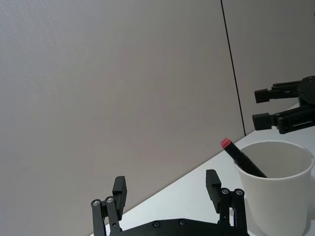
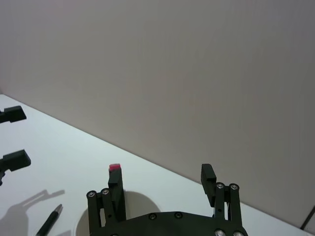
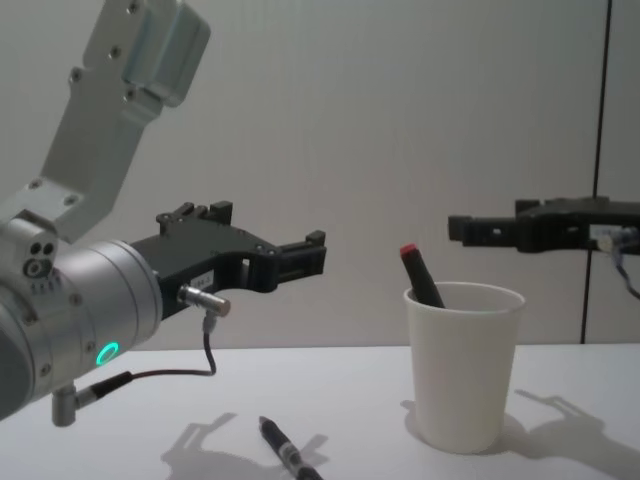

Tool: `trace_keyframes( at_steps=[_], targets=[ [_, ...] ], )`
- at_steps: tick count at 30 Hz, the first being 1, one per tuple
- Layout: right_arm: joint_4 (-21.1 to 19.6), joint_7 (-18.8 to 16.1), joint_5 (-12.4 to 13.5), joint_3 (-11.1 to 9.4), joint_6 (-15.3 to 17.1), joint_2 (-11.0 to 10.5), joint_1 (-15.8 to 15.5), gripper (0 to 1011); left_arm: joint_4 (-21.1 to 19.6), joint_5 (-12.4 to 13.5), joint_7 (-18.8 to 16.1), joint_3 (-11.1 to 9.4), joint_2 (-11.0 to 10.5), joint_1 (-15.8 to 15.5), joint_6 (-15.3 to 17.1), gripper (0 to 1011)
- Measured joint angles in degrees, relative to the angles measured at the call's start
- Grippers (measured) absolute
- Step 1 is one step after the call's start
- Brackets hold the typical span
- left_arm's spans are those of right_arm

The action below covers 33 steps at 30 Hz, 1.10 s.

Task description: Place the pen into the pen holder.

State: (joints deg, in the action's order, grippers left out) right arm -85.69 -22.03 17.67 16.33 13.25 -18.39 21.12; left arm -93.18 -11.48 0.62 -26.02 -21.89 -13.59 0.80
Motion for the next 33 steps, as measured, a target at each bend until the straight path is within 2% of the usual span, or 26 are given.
trace_keyframes(
  at_steps=[9, 20, 28, 33],
  targets=[
    [-2.86, 0.71, 0.26, -0.47, 3.3, -1.53, -1.78, 1001, 0.0, 0.0, 0.0, 0.0, 0.0, 0.0, 0.0, 1001],
    [-4.41, 1.08, 0.4, -0.75, 5.06, -2.37, -2.76, 1001, 0.0, 0.0, 0.01, 0.0, 0.0, 0.0, 0.0, 1001],
    [-4.77, 1.24, 0.52, -0.85, 5.34, -2.6, -2.97, 1002, 0.0, 0.0, 0.0, 0.0, 0.0, 0.0, 0.0, 1001],
    [-4.79, 1.99, 1.01, -1.29, 3.63, -2.76, -2.97, 1001, 0.0, 0.0, 0.0, 0.0, 0.0, 0.0, 0.0, 1001]
  ],
)
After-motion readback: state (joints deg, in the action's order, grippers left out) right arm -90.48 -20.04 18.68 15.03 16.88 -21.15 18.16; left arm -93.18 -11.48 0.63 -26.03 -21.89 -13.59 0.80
